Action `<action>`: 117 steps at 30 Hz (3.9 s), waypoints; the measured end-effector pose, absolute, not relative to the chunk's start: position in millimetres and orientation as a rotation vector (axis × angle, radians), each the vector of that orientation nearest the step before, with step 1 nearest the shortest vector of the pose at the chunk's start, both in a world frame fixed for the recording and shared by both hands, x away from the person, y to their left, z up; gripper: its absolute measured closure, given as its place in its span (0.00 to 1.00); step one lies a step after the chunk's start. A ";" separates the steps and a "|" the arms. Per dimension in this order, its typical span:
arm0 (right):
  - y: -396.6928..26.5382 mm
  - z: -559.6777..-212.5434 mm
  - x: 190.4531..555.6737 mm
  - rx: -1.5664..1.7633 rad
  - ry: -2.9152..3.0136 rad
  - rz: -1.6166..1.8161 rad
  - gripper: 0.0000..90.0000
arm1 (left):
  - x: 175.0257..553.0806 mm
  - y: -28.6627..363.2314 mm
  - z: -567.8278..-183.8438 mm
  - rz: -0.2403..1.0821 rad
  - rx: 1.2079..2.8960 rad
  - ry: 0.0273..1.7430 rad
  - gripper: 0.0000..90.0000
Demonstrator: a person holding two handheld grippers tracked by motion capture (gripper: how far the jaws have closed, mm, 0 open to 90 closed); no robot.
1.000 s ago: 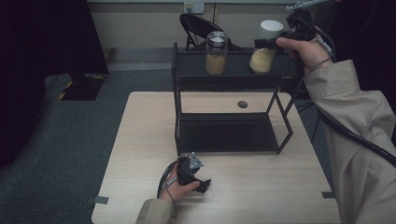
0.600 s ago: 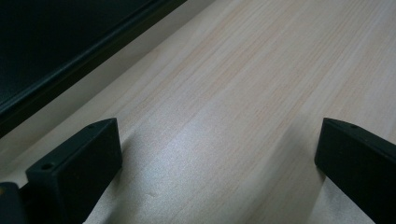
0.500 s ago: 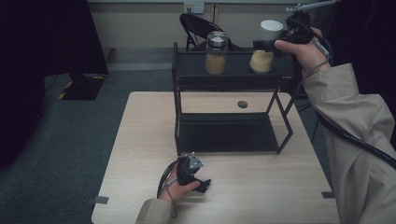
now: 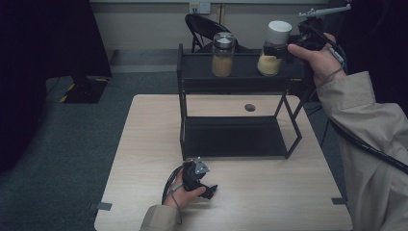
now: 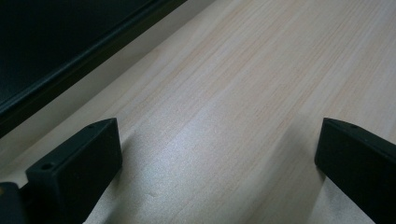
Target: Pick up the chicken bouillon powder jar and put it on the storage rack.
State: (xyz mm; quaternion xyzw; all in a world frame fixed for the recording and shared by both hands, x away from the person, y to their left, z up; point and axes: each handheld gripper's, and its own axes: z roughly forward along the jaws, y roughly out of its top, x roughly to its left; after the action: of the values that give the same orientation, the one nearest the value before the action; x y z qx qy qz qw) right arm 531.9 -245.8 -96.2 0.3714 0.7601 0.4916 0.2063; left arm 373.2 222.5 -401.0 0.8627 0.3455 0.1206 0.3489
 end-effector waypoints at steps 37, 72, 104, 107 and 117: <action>-260.4 -127.7 493.5 0.933 2.187 1.426 0.00 | 372.9 222.0 -400.9 0.313 2.236 0.899 0.00; -283.3 -243.7 459.5 0.917 2.282 1.578 0.00 | 372.5 221.4 -400.7 0.314 2.236 0.903 0.00; -279.0 -335.1 453.9 0.984 2.361 1.535 0.00 | 372.4 221.4 -400.9 0.315 2.234 0.904 0.00; -278.9 -341.7 452.7 0.997 2.376 1.522 0.00 | 372.4 221.4 -400.9 0.315 2.234 0.904 0.00; -276.7 -363.4 446.7 0.976 2.440 1.444 0.00 | 372.3 221.4 -400.9 0.315 2.234 0.904 0.00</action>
State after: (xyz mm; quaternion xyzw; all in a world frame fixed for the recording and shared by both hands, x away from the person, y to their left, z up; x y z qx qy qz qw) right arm 446.7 -276.7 -363.4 0.3246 0.8116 0.4805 0.0715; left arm 372.3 221.4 -400.9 0.8617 0.3486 0.1214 0.3481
